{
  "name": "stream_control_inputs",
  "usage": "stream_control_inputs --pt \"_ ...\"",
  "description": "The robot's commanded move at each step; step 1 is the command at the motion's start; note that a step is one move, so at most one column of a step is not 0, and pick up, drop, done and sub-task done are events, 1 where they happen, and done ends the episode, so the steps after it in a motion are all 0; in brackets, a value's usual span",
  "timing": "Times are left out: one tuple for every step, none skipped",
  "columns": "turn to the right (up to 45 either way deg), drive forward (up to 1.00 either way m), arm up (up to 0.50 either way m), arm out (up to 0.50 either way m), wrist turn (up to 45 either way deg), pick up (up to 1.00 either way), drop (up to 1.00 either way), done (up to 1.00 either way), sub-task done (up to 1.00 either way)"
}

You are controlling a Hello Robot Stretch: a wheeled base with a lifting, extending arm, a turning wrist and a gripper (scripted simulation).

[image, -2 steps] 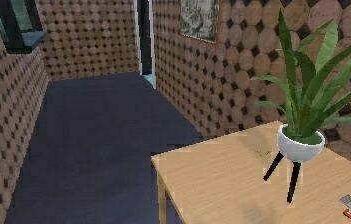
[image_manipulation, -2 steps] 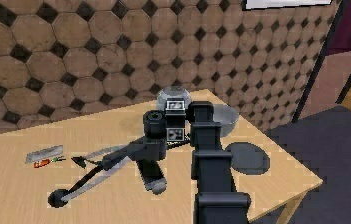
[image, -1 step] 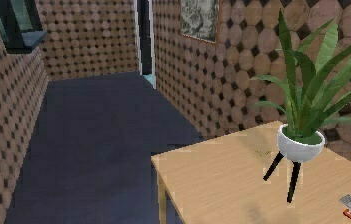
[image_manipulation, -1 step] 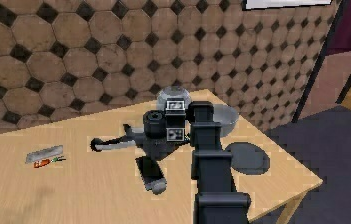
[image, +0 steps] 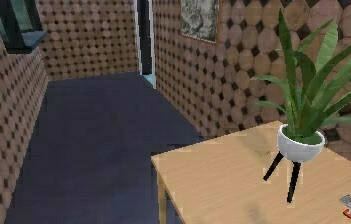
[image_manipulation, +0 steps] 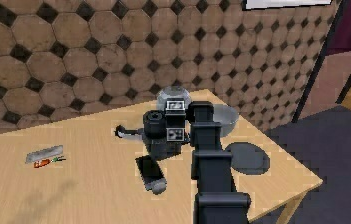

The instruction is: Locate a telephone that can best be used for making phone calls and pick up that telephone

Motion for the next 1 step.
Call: stream_control_inputs --pt "0.0 0.0 -0.3 0.0 0.0 0.0 0.0 0.0 0.0"
